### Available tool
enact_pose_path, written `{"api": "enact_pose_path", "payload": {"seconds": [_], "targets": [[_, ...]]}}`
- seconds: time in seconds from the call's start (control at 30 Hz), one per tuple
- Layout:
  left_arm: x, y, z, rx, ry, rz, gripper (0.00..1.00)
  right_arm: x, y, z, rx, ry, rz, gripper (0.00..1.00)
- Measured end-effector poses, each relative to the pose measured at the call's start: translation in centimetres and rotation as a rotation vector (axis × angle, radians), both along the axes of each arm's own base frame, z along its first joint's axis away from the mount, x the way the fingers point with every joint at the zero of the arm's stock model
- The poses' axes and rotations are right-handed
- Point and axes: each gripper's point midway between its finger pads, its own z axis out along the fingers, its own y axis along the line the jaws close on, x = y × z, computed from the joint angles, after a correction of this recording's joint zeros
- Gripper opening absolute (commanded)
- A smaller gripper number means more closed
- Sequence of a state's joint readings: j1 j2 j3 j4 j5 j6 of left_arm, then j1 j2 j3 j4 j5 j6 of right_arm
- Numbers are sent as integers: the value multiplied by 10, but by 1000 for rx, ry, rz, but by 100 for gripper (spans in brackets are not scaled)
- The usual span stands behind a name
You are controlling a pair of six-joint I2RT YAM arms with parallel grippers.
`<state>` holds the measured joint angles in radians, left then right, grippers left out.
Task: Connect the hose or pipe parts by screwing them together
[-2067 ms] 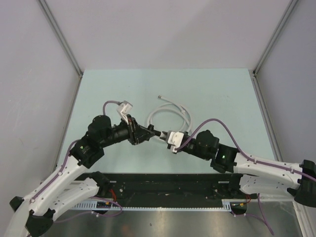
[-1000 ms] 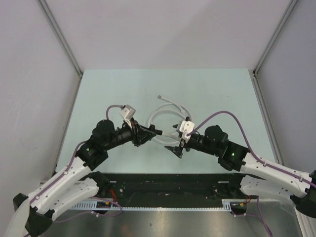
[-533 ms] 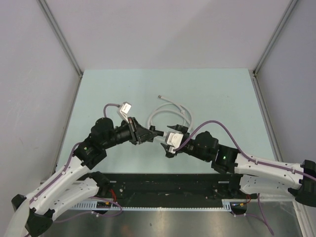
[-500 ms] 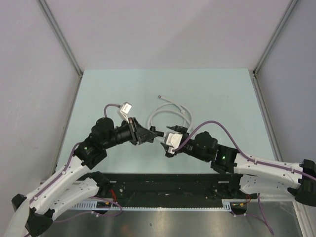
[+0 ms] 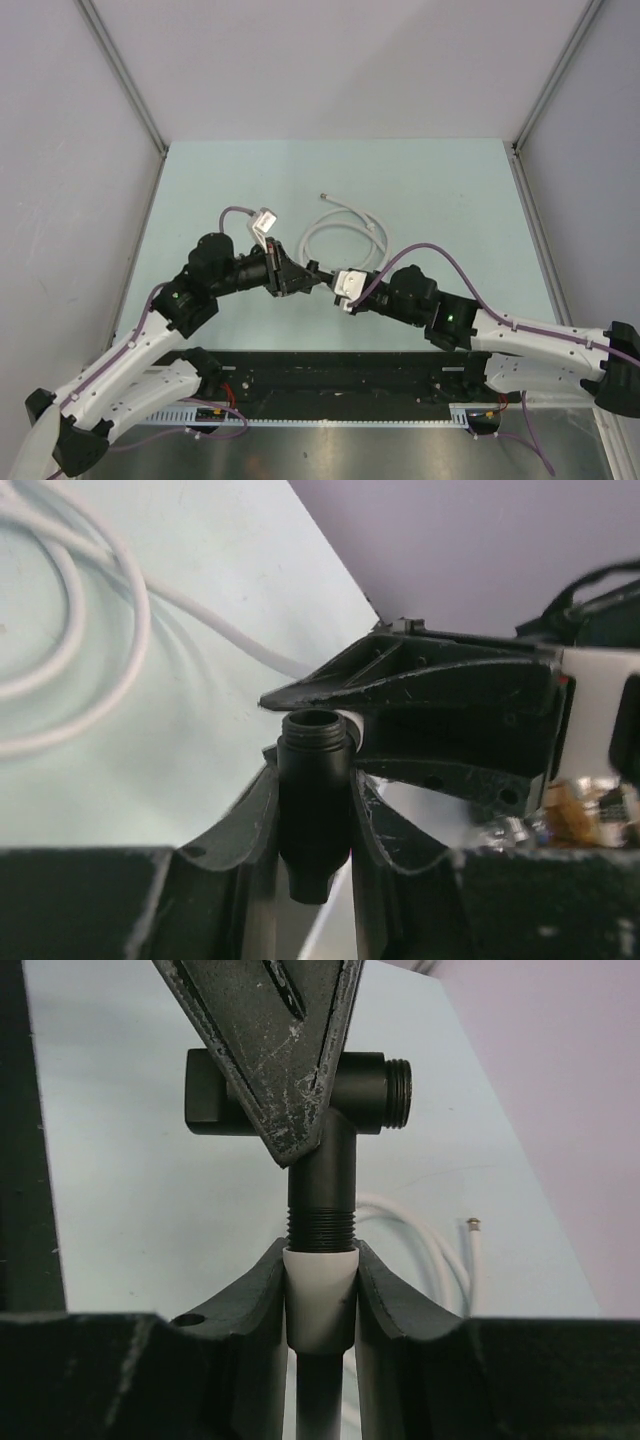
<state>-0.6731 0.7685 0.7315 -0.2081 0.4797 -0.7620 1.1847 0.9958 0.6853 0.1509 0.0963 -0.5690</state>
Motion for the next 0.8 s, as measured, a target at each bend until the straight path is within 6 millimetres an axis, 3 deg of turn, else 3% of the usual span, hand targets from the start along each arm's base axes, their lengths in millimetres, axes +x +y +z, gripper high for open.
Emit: {"api": "enact_pose_path", "payload": {"seconds": [0.33, 0.57, 0.67, 0.7, 0.77, 0.8], "targets": [[-14, 1, 7, 71, -707, -263, 0, -27, 5, 1, 125, 304, 225, 0], [-22, -4, -1, 102, -972, -425, 0, -42, 3, -10, 128, 481, 323, 0], [-23, -5, -6, 106, -1020, -452, 0, -45, 0, -15, 121, 551, 336, 20], [-22, -6, -7, 108, -1028, -453, 0, -45, -1, -16, 120, 563, 332, 35], [-21, -7, -7, 110, -1034, -451, 0, -42, -2, -17, 124, 575, 310, 52], [-19, -6, -7, 114, -1027, -444, 0, -41, -3, -17, 125, 579, 295, 65]]}}
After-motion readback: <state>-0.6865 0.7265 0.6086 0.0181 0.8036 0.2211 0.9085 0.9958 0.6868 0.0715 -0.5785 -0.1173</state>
